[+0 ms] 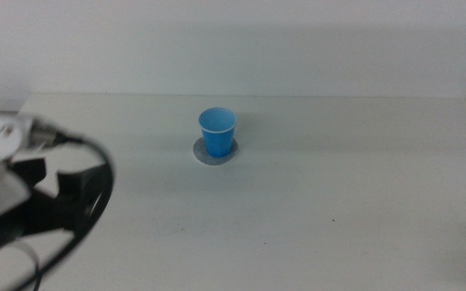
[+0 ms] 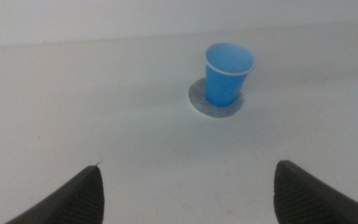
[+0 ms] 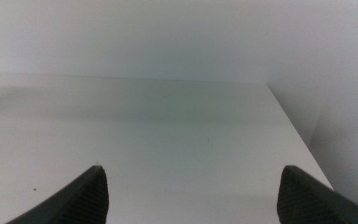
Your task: Place an empty cup on a cup mat.
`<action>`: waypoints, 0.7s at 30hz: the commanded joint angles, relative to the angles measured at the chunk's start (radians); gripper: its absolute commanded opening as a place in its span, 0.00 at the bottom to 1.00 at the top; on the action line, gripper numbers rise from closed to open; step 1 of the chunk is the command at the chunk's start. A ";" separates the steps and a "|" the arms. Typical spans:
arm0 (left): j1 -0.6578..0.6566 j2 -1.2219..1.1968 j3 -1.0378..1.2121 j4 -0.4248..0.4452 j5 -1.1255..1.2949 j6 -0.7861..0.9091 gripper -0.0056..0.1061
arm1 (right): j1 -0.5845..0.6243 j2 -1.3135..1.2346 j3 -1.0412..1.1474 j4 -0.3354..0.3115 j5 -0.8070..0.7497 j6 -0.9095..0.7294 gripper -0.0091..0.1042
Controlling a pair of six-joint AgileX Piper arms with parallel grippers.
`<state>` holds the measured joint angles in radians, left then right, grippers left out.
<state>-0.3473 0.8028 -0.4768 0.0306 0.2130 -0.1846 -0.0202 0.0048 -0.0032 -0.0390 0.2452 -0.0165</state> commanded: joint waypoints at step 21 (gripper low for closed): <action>0.260 -0.803 0.477 -0.071 -0.001 0.185 0.89 | 0.002 -0.005 0.003 -0.007 -0.007 -0.004 0.90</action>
<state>-0.0899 0.0042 -0.0018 -0.0485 0.2213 0.0000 -0.0202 0.0048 -0.0032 -0.0390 0.2452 -0.0165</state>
